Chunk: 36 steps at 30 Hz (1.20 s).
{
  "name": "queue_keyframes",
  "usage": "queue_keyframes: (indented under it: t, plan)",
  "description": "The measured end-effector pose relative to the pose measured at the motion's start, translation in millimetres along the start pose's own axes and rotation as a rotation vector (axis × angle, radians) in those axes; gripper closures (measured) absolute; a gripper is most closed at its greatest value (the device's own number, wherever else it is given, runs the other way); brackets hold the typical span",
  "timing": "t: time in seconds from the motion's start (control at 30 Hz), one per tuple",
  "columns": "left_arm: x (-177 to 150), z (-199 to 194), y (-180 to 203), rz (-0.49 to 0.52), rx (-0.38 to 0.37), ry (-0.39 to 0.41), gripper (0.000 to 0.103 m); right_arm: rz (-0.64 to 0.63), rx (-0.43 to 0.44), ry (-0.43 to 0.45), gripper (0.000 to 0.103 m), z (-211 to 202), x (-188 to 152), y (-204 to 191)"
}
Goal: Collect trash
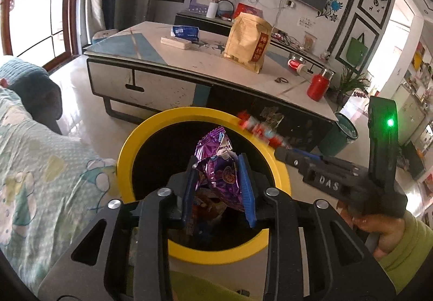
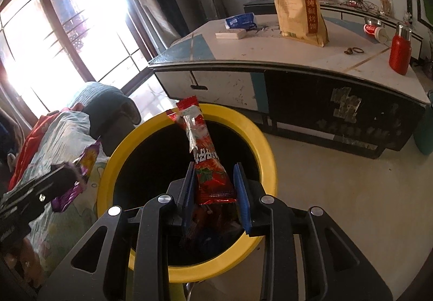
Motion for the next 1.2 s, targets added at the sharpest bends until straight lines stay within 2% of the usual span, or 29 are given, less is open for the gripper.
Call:
queue_keyframes:
  t: [0.07,0.13,0.2,0.27,0.37,0.43,0.53,0.57,0.67,0.9,1.2]
  plan:
    - [1,2,-1,0.003,0.007,-0.002,0.075,-0.006,0.011,-0.010,0.075,2,-2,-2]
    - [2,2,-3,-0.005,0.007,-0.001,0.066,-0.015,0.017,-0.015,0.070,4,-4,-5]
    - [3,-1,-6,-0.016,0.012,0.005,0.055,-0.023,0.018,-0.020,0.063,4,-5,-7]
    - [4,-4,-9,-0.023,0.016,0.010,0.052,-0.030,0.011,-0.020,0.057,3,-6,-8]
    - [5,-13,-13,-0.039,0.026,0.024,0.038,-0.035,0.005,-0.011,0.049,-3,-8,-9]
    - [5,-20,-16,-0.050,0.035,0.033,0.024,-0.043,-0.005,-0.004,0.042,-8,-10,-10]
    - [4,-34,-22,-0.065,0.048,0.050,0.015,-0.050,-0.015,0.022,0.032,-21,-13,-15]
    - [4,-39,-24,-0.072,0.056,0.056,0.013,-0.052,-0.017,0.027,0.025,-25,-13,-16]
    - [1,-57,-32,-0.087,0.088,0.079,0.011,-0.075,-0.024,0.066,0.017,-41,-16,-27]
    - [-12,-110,-59,-0.112,0.208,0.150,0.011,-0.205,0.019,0.131,0.008,-72,-23,-83]
    - [-44,-186,-101,-0.176,0.355,0.237,0.011,-0.346,0.097,0.241,0.006,-98,-34,-171]
Point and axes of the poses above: each gripper's, at about its wrist camera, not at the fingertips, and z roughly the way its jaws point, y to its right, x to its top, the point moved 5 cm from there along z, roughly the way its jaws point, and after that the axes turned 1 degree about x, right-handed, at the moved point
